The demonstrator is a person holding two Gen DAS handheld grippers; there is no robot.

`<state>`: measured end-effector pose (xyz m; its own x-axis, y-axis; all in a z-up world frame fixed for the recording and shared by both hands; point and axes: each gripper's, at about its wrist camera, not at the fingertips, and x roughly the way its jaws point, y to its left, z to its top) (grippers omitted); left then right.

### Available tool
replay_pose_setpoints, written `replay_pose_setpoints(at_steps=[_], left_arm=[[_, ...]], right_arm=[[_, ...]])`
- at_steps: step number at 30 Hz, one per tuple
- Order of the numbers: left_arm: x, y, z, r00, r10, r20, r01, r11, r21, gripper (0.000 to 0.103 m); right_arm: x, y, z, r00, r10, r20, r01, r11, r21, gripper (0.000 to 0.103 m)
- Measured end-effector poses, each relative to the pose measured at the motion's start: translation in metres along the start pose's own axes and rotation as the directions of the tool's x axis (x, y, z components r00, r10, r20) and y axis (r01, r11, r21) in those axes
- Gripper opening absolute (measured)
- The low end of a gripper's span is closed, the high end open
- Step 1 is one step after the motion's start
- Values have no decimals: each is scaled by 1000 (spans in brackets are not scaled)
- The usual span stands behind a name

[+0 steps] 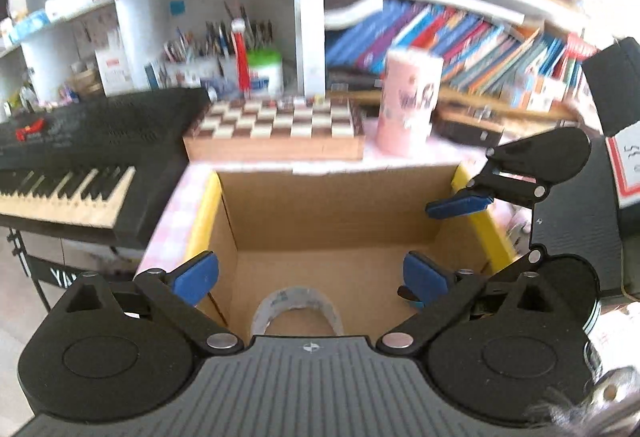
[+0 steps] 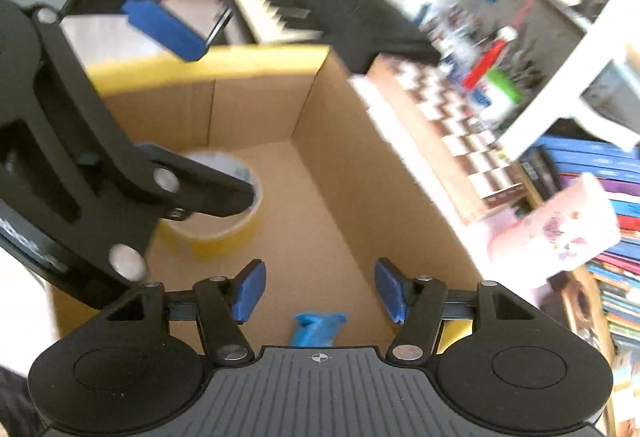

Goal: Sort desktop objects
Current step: 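Lower the tape roll and blue cloth into the box and open both tools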

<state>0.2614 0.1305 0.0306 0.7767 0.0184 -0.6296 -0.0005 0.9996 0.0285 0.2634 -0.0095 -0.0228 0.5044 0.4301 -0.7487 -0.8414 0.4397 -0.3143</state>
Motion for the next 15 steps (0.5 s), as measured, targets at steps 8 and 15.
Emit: replay_pose_setpoints(at_steps=[8,15], left_arm=[[-62,-11,-12,988,6,155,-2,1000,-31,103],[-107,-9,-37,965,85,247,-58,992,-114,103]], right_arm=[[-75,8,-13,968,-122,221,88,983,160,67],[-115,3,-27,910,-280,305,159,917,366,68]])
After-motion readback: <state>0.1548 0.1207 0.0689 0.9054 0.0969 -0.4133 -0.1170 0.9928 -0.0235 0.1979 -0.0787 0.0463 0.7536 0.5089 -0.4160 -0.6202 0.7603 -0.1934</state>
